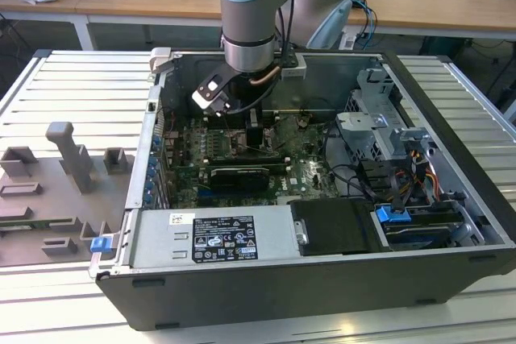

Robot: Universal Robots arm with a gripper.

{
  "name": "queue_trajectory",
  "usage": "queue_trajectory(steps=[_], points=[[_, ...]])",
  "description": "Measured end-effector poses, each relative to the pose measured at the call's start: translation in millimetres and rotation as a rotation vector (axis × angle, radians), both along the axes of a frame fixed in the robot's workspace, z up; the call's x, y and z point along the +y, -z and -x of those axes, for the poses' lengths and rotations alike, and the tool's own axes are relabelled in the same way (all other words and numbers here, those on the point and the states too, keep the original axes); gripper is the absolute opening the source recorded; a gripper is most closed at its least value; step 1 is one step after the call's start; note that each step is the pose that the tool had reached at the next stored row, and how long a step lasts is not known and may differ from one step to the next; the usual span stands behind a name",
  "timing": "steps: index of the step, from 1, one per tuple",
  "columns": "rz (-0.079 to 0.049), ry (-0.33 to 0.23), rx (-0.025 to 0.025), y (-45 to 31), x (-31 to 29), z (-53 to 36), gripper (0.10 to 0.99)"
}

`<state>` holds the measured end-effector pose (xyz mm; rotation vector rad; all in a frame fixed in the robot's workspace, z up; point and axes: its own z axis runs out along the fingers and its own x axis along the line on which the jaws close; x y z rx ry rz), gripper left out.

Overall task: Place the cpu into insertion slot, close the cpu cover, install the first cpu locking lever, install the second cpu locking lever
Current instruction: 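Place the cpu into insertion slot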

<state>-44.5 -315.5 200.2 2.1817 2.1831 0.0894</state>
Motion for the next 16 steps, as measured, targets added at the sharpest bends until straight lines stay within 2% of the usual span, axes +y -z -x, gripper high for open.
queue_trajectory(steps=[4, 10, 14, 15, 16], points=[[0.000, 0.003, -0.0001, 0.0, -2.4, -0.2, 0.616], [0.000, 0.013, 0.0001, -0.4, -2.6, -1.3, 0.616], [0.000, 0.013, 0.0000, -4.8, -2.6, -1.3, 0.616], [0.000, 0.013, 0.0000, -6.6, -2.6, -1.3, 0.600], [0.000, 0.013, 0.0001, -7.9, -2.6, -1.3, 0.533]])
